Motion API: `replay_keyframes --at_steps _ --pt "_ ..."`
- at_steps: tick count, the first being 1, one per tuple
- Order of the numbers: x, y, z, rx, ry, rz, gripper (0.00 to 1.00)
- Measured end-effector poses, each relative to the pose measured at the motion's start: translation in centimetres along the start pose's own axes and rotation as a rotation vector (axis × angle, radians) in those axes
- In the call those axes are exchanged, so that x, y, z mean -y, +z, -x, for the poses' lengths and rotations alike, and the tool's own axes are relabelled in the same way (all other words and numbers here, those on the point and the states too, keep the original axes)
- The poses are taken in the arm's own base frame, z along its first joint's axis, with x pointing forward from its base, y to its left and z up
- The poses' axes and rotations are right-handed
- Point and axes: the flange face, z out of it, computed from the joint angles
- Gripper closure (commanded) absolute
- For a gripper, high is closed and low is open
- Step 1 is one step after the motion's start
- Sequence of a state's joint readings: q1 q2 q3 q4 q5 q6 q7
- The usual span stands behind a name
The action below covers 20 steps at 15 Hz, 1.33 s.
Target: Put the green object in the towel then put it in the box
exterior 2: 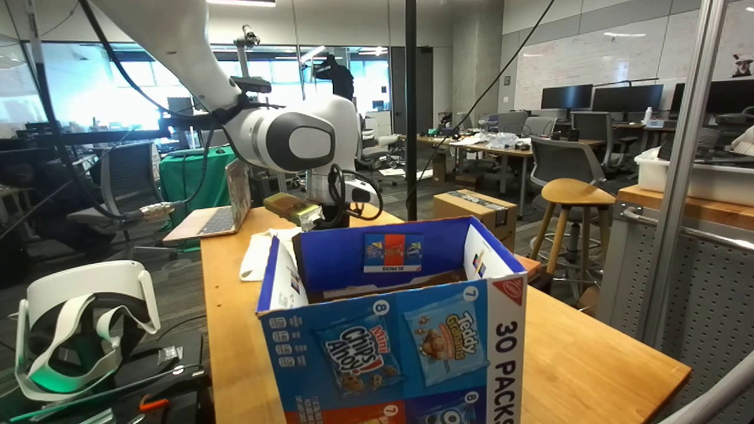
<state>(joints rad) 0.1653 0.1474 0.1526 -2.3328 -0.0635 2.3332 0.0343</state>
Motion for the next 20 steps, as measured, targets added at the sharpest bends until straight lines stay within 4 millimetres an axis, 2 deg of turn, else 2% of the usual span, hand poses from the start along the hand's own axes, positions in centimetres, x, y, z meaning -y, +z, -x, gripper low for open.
replay_keyframes --at_steps 6,14,15,16,18,20 --pt "1.7 0.7 -0.8 0.010 -0.027 -0.003 0.00" --pt "0.9 1.8 -3.5 0.022 -0.014 -0.007 0.00" --pt "0.7 1.9 -3.8 0.025 -0.011 -0.008 0.02" --pt "0.6 2.2 -4.0 0.032 -0.008 -0.009 0.27" --pt "0.3 2.6 -4.3 0.045 -0.002 -0.010 0.27" --pt "-0.1 3.0 -4.5 0.054 0.005 -0.011 0.43"
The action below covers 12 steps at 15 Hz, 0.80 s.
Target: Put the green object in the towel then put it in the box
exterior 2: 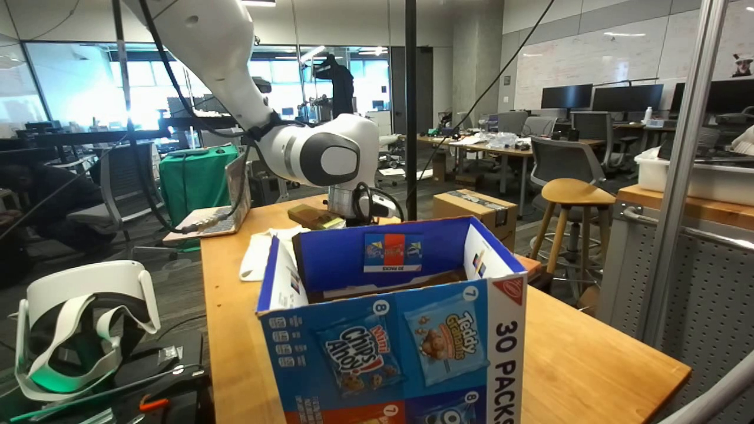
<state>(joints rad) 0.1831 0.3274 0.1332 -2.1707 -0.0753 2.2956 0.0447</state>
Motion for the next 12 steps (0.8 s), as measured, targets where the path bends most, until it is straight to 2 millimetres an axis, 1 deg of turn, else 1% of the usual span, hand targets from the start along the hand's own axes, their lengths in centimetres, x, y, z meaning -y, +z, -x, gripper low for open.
replay_keyframes --at_steps 1,2,9,10,12 --pt "-0.2 0.1 -0.1 0.002 0.004 0.000 0.52" --pt "-0.3 0.1 -0.2 0.002 0.007 0.000 0.54" --pt "-0.8 -0.4 -0.3 0.000 0.014 0.042 0.54" --pt "-0.9 -0.8 -0.3 -0.001 0.012 0.050 0.54" --pt "-0.9 -2.1 -0.1 -0.019 0.008 0.061 0.54"
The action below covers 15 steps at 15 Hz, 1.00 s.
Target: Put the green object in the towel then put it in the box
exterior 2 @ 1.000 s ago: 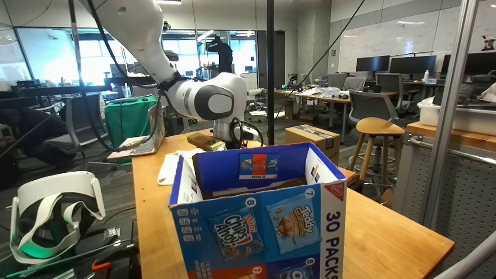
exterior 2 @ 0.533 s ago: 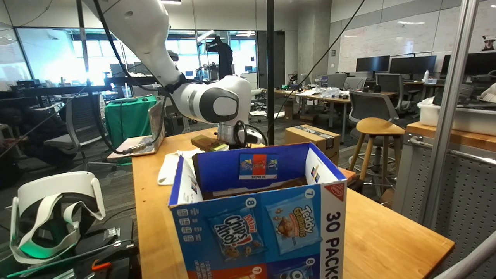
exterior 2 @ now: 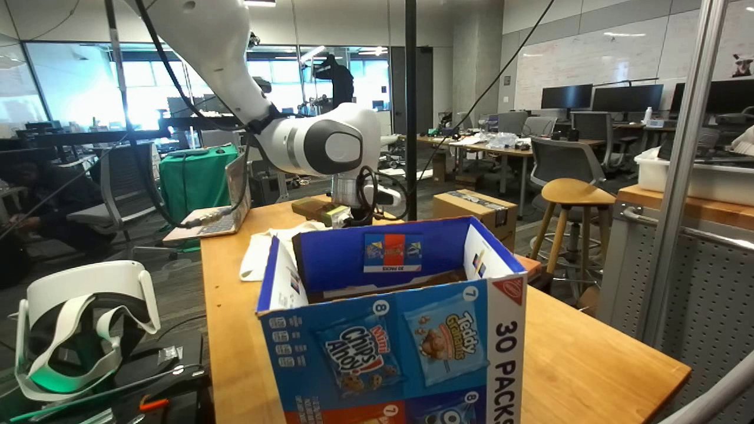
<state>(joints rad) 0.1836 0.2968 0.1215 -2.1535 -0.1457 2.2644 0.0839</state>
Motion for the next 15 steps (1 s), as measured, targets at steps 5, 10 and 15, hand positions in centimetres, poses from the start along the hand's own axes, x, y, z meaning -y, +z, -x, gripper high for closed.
replay_keyframes --at_steps 5,10,15 --pt "2.4 -7.4 0.8 -0.132 -0.057 0.013 0.54" --pt "8.6 -14.4 3.1 -0.259 -0.169 -0.005 0.54" --pt "13.5 -16.7 4.6 -0.304 -0.264 -0.005 0.54"
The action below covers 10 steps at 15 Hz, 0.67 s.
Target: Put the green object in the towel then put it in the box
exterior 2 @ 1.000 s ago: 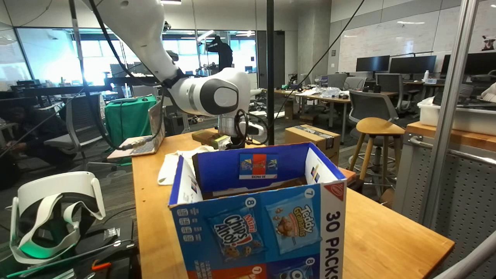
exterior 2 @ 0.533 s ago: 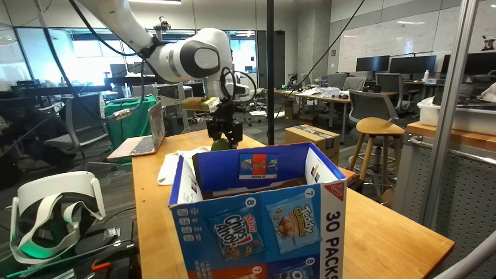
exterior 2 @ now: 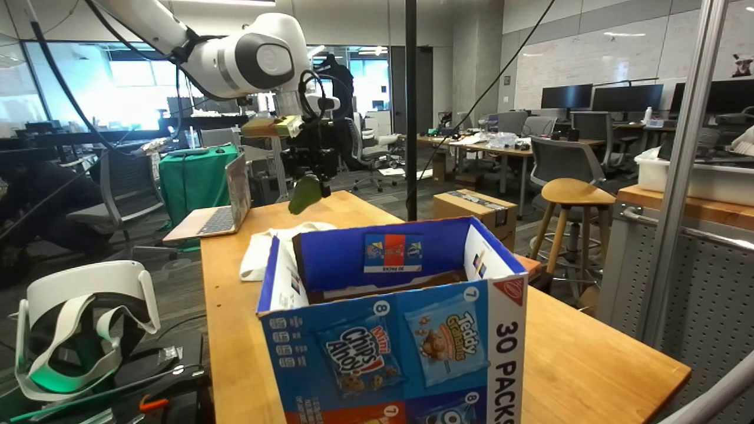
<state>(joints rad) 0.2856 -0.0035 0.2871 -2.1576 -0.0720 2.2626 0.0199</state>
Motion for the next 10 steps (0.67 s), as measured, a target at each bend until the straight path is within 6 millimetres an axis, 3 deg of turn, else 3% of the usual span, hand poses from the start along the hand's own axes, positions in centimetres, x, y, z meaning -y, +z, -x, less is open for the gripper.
replay_keyframes --at_steps 10 --pt "6.0 1.0 -0.6 0.014 -0.133 -0.026 0.54"
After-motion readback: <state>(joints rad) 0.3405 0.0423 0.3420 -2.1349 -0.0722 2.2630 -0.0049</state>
